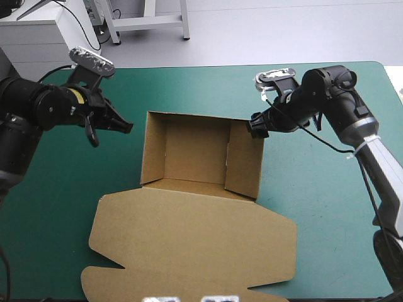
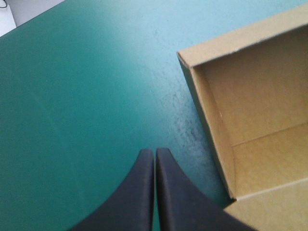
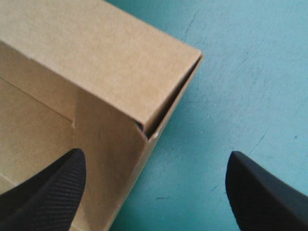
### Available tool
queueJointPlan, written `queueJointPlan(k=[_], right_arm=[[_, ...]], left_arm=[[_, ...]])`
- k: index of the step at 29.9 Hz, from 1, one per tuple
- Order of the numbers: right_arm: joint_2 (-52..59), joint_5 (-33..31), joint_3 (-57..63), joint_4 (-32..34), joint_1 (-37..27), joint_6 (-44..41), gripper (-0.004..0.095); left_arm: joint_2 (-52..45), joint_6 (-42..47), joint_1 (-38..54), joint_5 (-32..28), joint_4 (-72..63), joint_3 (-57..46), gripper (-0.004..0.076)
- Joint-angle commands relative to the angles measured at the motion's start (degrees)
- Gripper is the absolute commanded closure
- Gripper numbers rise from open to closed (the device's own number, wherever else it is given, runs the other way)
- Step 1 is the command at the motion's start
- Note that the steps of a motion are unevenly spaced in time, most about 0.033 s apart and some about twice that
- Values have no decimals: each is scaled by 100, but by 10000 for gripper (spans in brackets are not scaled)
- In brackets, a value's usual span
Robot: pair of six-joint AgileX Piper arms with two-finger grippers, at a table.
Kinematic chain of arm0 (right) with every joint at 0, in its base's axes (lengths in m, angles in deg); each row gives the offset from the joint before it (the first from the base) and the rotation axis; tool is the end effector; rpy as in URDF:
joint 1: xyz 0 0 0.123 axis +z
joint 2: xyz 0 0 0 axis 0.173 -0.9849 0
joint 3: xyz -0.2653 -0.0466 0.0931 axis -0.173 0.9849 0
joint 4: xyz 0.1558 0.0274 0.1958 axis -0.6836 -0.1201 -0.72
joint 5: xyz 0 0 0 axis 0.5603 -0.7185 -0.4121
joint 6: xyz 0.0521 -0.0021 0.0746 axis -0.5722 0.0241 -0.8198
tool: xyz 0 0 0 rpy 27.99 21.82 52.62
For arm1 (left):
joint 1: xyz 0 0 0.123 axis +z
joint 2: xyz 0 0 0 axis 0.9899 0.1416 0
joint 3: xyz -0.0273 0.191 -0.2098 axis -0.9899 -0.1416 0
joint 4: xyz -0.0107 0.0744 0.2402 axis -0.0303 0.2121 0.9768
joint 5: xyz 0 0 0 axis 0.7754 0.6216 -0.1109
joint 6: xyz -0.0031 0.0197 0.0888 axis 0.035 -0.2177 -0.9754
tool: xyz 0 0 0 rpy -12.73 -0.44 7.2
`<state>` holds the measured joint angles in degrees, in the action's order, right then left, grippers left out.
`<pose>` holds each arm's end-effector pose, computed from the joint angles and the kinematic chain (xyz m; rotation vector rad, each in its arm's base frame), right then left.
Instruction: Fold the box
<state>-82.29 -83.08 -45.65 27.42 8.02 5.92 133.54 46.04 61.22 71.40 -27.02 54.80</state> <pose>0.3218 0.1187 0.3860 -0.4534 2.6202 0.3038 0.2485 -0.0870 0.4612 0.6645 2.2997 0.0205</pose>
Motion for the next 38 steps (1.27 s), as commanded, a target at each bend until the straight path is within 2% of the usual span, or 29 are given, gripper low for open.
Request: queueJointPlan(k=[1, 8, 15, 18, 21, 28, 38], right_arm=[[506, 8, 367, -329, -27, 137, 167], [583, 854, 1228, -871, -12, 178, 169], [221, 1211, 1450, -760, 58, 200, 184], [30, 1579, 1450, -627, 58, 123, 262], [-111, 1869, 1450, -583, 58, 73, 395], [-227, 2159, 1428, -95, 58, -81, 914], [-227, 2164, 1364, 7, 58, 76, 926]], left_arm=[[-762, 6, -9, 272, 14, -592, 732], [-1885, 157, -9, 42, 28, -2251, 732], [-2812, 398, -9, -391, 28, -3478, 732], [-3109, 455, -9, -433, 28, -3795, 732], [-3311, 478, -9, -376, 28, -3915, 732], [-3536, 588, -9, -252, 28, -3926, 732], [-3549, 602, -9, -252, 28, -3926, 732]])
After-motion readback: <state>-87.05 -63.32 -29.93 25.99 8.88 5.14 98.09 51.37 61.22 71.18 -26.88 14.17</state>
